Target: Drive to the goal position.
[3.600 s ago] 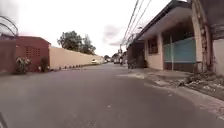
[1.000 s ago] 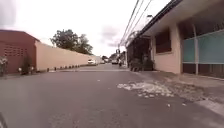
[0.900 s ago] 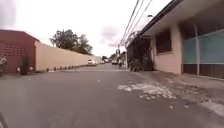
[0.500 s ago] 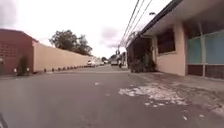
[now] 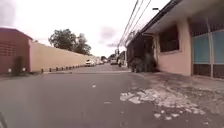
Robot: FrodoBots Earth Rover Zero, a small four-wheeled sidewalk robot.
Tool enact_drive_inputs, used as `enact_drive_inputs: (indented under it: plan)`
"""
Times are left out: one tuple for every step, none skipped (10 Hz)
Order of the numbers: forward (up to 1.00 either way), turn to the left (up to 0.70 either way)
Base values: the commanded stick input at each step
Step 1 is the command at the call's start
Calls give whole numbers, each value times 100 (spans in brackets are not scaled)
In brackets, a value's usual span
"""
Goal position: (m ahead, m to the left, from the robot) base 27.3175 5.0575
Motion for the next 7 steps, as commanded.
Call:
enact_drive_inputs:
  plan:
    - [70,0]
    - [70,0]
    - [70,0]
    - [70,0]
    - [70,0]
    - [70,0]
    - [70,0]
